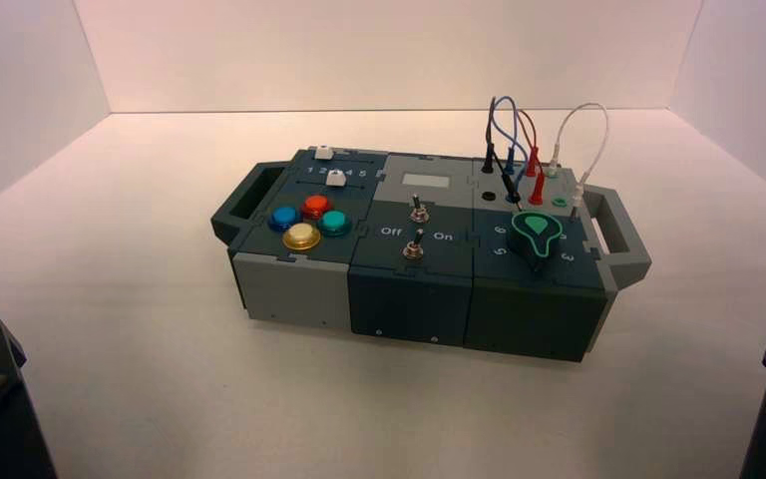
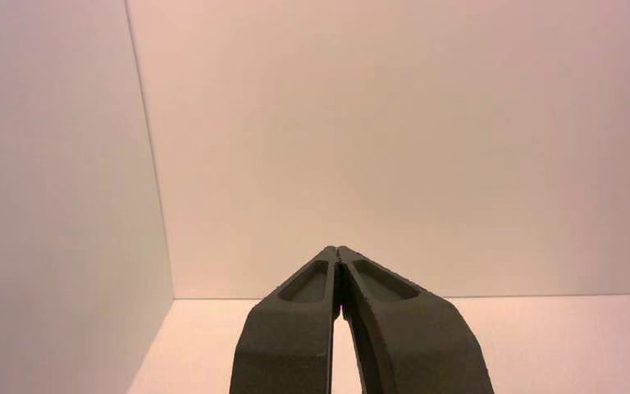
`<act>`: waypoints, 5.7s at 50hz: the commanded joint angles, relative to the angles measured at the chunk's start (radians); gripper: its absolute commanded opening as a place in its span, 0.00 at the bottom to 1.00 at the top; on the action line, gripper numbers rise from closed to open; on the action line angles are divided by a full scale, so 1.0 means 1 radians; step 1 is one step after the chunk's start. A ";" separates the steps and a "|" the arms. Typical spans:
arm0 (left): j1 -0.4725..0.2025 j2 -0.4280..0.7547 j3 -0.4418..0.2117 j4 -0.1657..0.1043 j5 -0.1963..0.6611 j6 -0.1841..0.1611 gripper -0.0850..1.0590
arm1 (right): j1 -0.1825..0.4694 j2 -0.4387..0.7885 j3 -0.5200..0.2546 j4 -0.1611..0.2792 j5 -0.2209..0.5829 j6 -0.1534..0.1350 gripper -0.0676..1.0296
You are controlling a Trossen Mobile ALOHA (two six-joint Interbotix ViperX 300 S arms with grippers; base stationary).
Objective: Pull the blue wire.
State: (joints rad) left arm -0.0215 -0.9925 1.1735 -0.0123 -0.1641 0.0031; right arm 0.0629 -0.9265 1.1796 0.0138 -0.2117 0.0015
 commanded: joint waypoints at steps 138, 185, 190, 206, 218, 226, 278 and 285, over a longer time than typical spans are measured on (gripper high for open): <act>-0.999 0.509 -0.199 -0.092 0.465 -0.313 0.05 | 0.365 0.198 -0.025 0.532 0.845 -0.008 0.24; -1.000 0.529 -0.224 -0.086 0.472 -0.301 0.05 | 0.399 0.581 -0.179 0.443 0.723 -0.029 0.23; -0.999 0.531 -0.229 -0.086 0.476 -0.299 0.05 | 0.399 0.598 -0.192 0.434 0.719 -0.029 0.23; -1.000 0.535 -0.244 -0.083 0.492 -0.291 0.05 | 0.390 0.647 -0.210 0.411 0.718 -0.028 0.23; -0.999 0.535 -0.244 -0.080 0.492 -0.291 0.05 | 0.377 0.657 -0.201 0.403 0.718 -0.025 0.23; -0.999 0.535 -0.245 -0.077 0.492 -0.288 0.05 | 0.362 0.657 -0.202 0.391 0.713 -0.023 0.23; -0.999 0.537 -0.261 -0.072 0.508 -0.278 0.05 | 0.362 0.778 -0.270 0.354 0.657 -0.021 0.23; -0.999 0.535 -0.270 -0.067 0.522 -0.272 0.05 | 0.360 0.799 -0.279 0.347 0.657 -0.021 0.23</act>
State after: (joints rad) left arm -1.0186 -0.4510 0.9388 -0.0844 0.3559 -0.2761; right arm 0.4280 -0.1258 0.9281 0.3666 0.4525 -0.0215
